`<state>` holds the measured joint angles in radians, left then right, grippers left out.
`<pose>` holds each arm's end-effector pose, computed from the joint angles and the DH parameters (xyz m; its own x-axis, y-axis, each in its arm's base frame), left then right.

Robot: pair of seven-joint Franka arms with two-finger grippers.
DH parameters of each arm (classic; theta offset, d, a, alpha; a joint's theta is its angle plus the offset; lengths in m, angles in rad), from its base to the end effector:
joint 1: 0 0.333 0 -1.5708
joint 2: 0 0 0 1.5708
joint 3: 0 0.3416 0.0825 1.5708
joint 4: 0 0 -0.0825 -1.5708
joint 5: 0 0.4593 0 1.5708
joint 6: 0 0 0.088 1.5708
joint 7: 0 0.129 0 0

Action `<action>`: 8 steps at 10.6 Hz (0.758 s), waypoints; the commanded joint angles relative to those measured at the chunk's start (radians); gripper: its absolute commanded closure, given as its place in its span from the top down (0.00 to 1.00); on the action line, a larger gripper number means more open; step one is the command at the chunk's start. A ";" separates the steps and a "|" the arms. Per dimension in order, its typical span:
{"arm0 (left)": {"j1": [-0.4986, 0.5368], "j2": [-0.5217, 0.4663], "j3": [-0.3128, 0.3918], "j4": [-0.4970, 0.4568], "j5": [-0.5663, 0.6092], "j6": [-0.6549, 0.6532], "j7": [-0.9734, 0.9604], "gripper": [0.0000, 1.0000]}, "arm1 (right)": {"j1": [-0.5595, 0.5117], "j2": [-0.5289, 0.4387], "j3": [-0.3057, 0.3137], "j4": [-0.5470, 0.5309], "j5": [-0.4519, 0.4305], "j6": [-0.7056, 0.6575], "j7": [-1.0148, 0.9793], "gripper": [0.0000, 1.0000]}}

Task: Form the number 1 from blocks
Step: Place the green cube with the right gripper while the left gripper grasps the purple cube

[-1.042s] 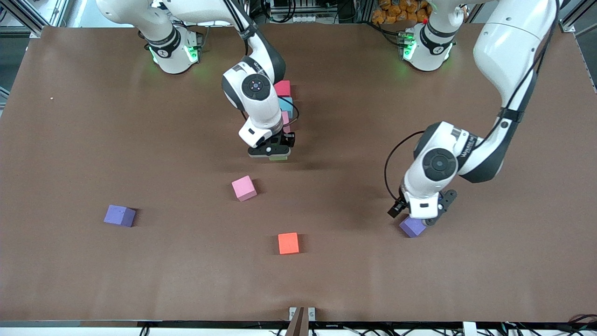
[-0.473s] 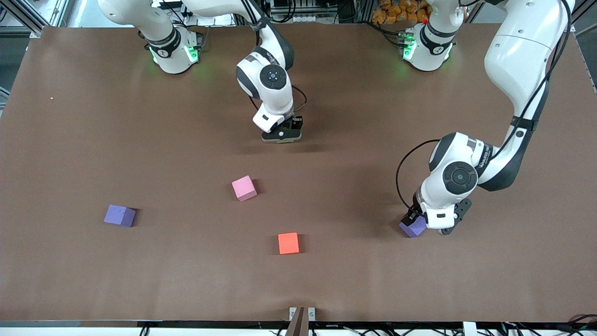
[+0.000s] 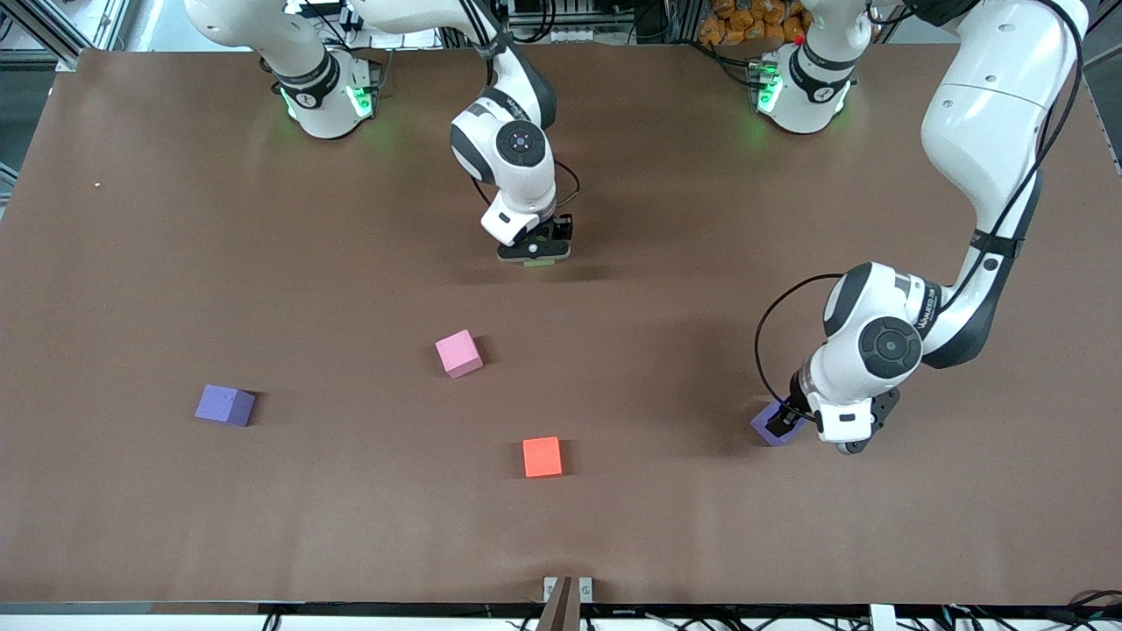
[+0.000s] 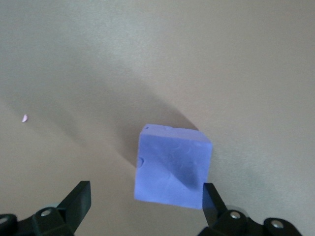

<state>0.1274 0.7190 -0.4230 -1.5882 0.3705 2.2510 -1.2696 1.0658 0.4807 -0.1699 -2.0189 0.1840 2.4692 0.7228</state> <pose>0.7529 -0.1750 0.1926 0.6692 0.7428 0.0216 0.7427 -0.6695 0.0137 0.4106 0.5137 0.1521 0.9982 0.0461 -0.0378 0.0457 -0.9989 -0.0109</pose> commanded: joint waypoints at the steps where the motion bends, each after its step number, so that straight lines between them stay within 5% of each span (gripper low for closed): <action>1: -0.002 0.039 -0.002 0.046 -0.022 0.007 0.027 1.00 | -0.064 -0.078 0.003 -0.008 0.012 -0.018 -0.003 1.00; 4: -0.002 0.059 -0.002 0.048 -0.021 0.036 0.027 1.00 | -0.189 -0.180 0.001 -0.001 0.005 -0.099 -0.038 1.00; 8: -0.003 0.091 0.003 0.045 -0.012 0.071 0.090 1.00 | -0.442 -0.257 0.001 0.098 -0.069 -0.319 -0.396 1.00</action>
<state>0.1269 0.7875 -0.4235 -1.5647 0.3704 2.3167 -1.2385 0.7024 0.2503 -0.1835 -1.9639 0.1395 2.2291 0.4159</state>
